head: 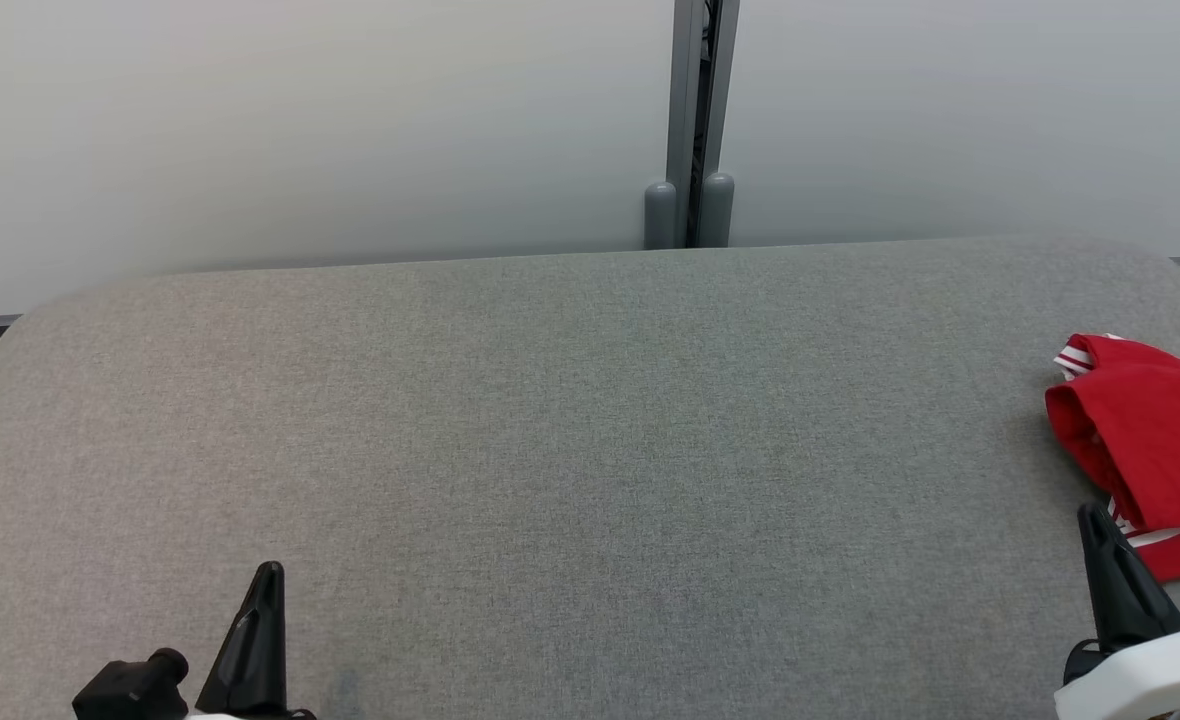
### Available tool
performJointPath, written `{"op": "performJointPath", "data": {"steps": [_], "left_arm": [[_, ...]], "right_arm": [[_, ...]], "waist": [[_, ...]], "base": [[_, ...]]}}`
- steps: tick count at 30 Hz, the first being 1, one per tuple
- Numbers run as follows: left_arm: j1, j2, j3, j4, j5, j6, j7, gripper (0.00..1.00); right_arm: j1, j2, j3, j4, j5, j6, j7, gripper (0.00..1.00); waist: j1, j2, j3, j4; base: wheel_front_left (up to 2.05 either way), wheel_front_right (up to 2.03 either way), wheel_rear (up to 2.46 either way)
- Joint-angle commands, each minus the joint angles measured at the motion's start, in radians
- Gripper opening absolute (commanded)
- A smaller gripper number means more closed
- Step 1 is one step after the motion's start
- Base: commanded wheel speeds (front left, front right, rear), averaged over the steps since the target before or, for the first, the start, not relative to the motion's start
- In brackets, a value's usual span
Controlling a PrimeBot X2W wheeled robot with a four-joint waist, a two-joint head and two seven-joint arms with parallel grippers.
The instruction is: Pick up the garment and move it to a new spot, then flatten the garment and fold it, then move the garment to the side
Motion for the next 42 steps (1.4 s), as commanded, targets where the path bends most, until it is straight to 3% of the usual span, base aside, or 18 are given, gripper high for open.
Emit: {"op": "performJointPath", "data": {"steps": [1,20,42], "left_arm": [[-0.030,0.002,0.008,-0.013,-0.032,-0.010,-0.001,0.00],[-0.084,-0.053,0.008,0.021,-0.320,-0.074,-0.006,0.00],[-0.126,-0.099,0.012,0.046,-0.561,-0.128,-0.010,0.00]], "right_arm": [[-0.034,-0.011,-0.014,-0.001,0.034,0.000,0.011,0.00],[-0.130,-0.015,-0.107,0.125,0.342,0.000,0.124,0.00],[-0.209,-0.021,-0.180,0.232,0.605,0.000,0.215,0.00]], "waist": [[0.0000,0.0000,0.000,0.000],[0.0000,0.0000,0.002,-0.001],[0.0000,0.0000,0.004,-0.002]], "base": [[0.00,0.00,0.00],[0.00,0.00,0.00],[0.00,0.00,0.00]]}}
